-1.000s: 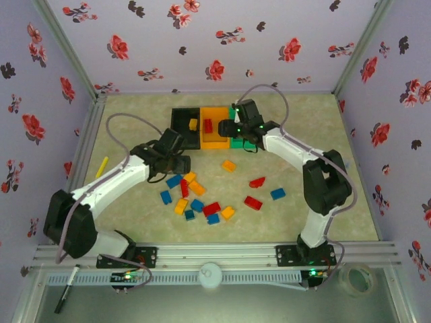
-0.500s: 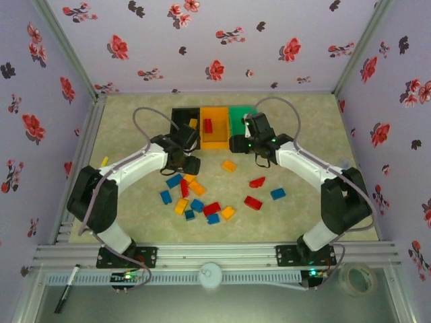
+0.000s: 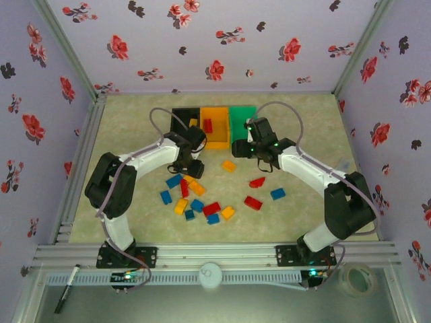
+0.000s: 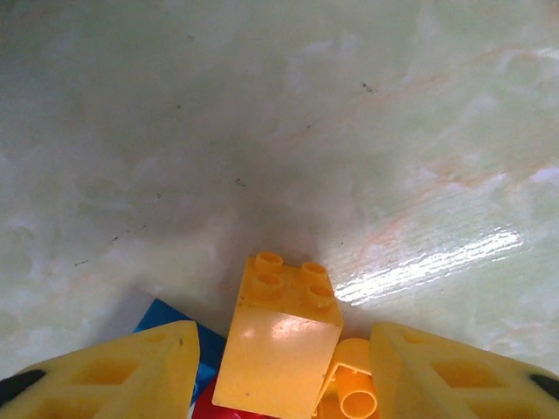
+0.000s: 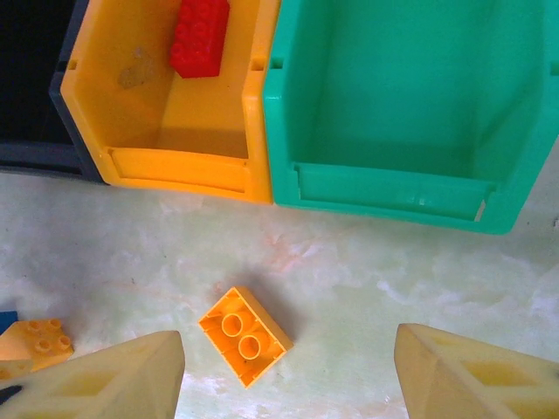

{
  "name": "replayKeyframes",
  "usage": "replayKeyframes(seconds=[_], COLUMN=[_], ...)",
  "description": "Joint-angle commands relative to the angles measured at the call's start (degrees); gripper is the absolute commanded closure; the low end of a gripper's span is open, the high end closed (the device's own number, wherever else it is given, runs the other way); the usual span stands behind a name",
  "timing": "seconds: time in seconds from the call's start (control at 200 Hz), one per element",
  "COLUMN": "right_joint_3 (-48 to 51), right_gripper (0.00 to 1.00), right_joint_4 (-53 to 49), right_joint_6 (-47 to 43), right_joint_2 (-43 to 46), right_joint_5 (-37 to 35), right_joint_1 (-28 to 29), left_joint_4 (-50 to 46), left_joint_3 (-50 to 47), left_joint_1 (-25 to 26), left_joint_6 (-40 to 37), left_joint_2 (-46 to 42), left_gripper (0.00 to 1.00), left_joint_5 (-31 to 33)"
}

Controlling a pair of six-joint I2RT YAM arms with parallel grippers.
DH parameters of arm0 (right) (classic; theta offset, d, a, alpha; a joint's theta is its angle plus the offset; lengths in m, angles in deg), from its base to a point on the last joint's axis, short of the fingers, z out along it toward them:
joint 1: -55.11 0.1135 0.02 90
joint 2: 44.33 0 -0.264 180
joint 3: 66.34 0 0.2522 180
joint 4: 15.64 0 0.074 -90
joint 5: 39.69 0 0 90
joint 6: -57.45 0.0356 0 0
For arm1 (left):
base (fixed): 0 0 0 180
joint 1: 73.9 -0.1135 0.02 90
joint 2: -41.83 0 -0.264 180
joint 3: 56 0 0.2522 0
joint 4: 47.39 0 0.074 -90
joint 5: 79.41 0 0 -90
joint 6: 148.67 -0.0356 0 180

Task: Sort the legos into containers by color

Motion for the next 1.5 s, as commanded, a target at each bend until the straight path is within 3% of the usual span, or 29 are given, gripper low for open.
replayKeyframes(seconds=[0.0, 0.535, 0.77, 1.115, 1.495], right_joint_3=[0.76, 0.88, 1.38, 3.43, 7.77], right_gripper=[0.35, 0.35, 0.35, 0.37, 0.37], right_joint_4=[-1.01, -1.77, -2.42, -4.57, -7.63], right_joint_6=[0.66, 0.58, 0.40, 1.63, 1.98], right_joint_2=[1.28, 1.75, 2.89, 6.12, 12.95], right_joint_5=[-1.14, -1.36, -2.50, -5.33, -7.89], right_joint_1=[0.24, 0.24, 0.21, -1.42, -2.59], left_joint_4=[-2.39, -2.74, -4.35, -6.85, -8.90], left_joint_3=[1.26, 2.31, 4.86, 19.51, 44.78], left_joint_1=[0.18, 0.17, -0.89, -8.86, -15.52], left_joint_6=[-1.74, -1.56, -1.09, 1.38, 0.96], left_joint_2=[1.50, 4.61, 2.77, 3.42, 19.35], left_gripper=[0.48, 0.62, 0.71, 0.72, 0.72], left_joint_5=[-1.36, -0.48, 3.55, 11.06, 10.20])
